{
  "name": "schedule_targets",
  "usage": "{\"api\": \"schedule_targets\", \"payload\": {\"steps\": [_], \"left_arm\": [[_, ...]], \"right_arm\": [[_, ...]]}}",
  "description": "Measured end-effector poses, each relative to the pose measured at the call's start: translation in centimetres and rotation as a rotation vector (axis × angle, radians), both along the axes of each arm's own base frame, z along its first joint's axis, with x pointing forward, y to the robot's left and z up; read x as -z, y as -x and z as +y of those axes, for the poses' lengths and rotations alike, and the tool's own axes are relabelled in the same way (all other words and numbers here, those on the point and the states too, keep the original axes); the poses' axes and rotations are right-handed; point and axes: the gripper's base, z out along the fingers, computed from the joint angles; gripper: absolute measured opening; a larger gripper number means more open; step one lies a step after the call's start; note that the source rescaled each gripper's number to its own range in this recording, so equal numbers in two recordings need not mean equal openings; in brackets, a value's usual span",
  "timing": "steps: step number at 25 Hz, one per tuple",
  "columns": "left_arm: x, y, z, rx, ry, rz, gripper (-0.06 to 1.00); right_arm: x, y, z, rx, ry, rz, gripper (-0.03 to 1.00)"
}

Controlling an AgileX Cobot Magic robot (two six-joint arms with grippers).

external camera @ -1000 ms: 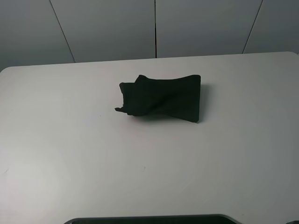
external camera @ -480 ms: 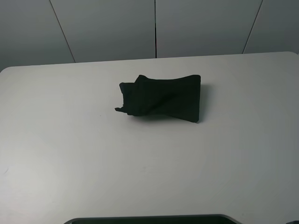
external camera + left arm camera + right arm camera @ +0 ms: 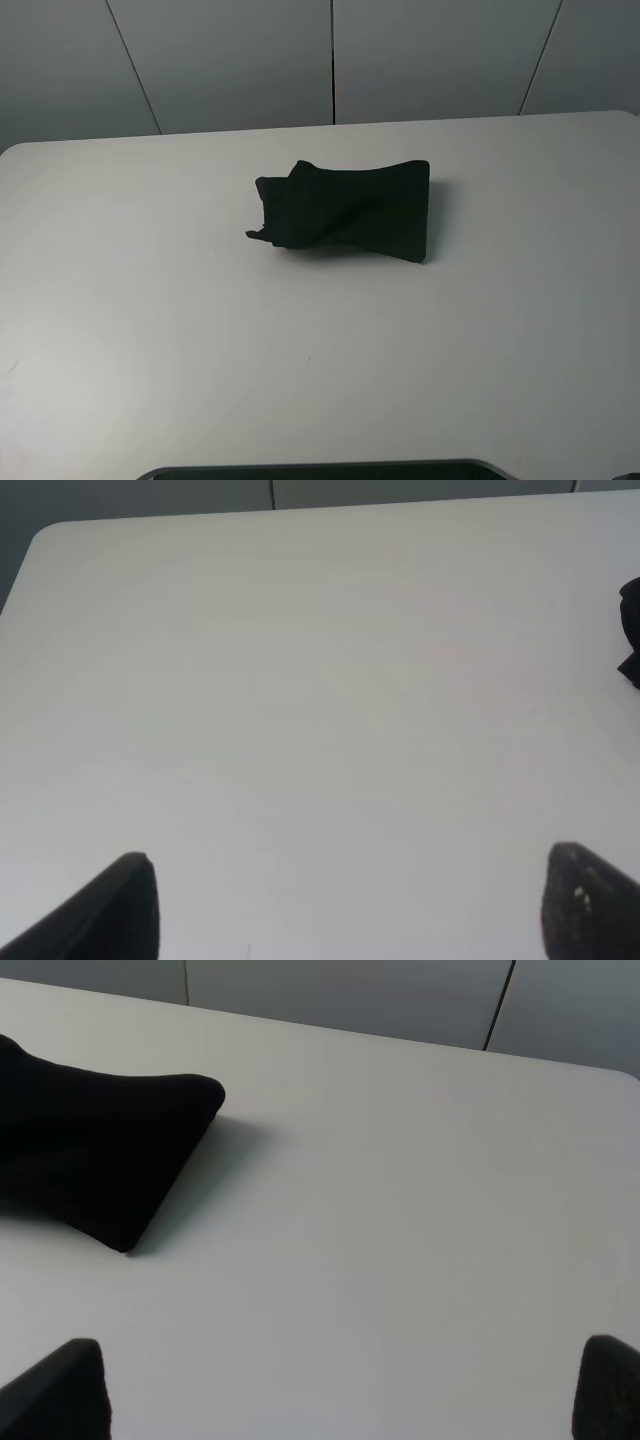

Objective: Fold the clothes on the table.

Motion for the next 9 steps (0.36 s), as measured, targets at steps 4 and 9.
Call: {"api": "schedule_targets", "payload": {"steps": [4,9], "left_arm": [[0.00,0.00,0.01,-0.001,-0.001,0.000,0.99],[0.00,0.00,0.01,-0.001,-0.001,0.000,0.99]], "right_arm": [[0.00,0.00,0.00,0.000,0.000,0.000,1.00],[0.00,0.00,0.00,0.000,0.000,0.000,1.00]]}}
